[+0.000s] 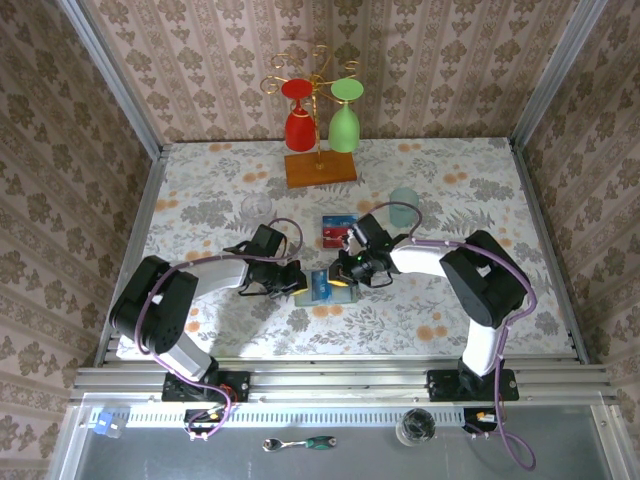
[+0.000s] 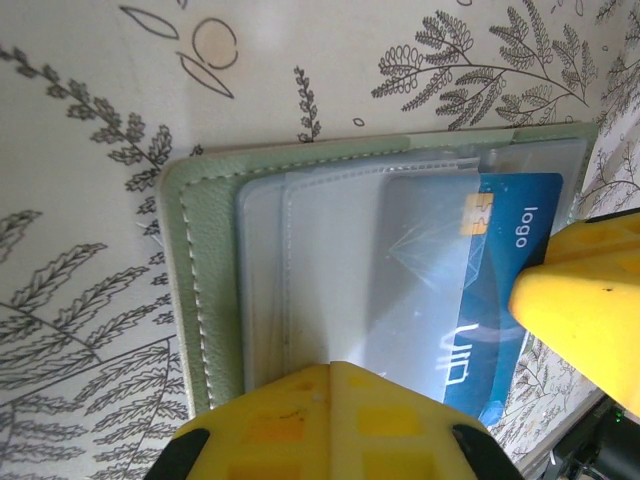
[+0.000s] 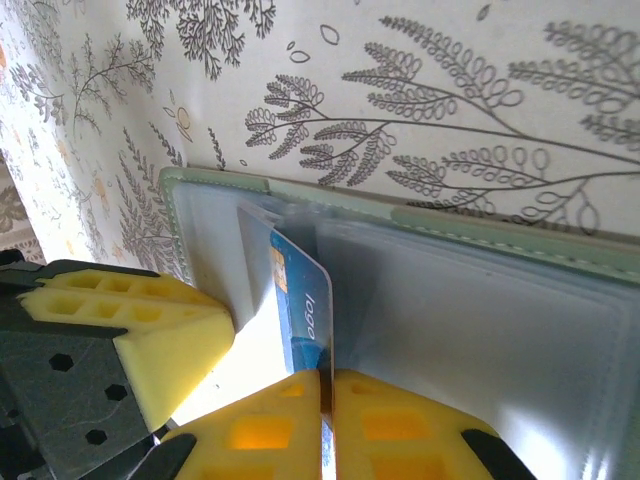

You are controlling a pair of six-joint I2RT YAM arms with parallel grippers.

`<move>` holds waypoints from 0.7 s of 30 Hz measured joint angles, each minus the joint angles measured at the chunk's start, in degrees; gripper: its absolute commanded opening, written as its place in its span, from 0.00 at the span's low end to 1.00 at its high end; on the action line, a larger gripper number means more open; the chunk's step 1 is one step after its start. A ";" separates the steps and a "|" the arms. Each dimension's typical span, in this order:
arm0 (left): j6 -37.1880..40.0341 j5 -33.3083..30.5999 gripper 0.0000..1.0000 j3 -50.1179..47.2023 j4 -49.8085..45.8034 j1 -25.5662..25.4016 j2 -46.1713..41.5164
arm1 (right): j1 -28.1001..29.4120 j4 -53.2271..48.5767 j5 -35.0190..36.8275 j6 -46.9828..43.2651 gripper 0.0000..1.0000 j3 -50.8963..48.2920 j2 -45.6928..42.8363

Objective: Take the credit cards out of the card holder

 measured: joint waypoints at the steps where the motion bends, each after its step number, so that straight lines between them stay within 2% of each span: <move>1: 0.00 0.00 0.00 0.00 0.00 0.07 0.00 | -0.13 -0.02 0.00 -0.09 0.09 -0.15 -0.24; 10: 0.22 -0.20 0.00 0.00 -0.33 0.09 -0.15 | -1.57 -2.36 0.13 -1.77 0.08 -1.33 -4.07; 21: 0.57 -0.68 0.07 0.02 -1.64 0.09 -0.81 | -2.19 -8.68 1.99 -6.88 0.06 -0.98 -7.26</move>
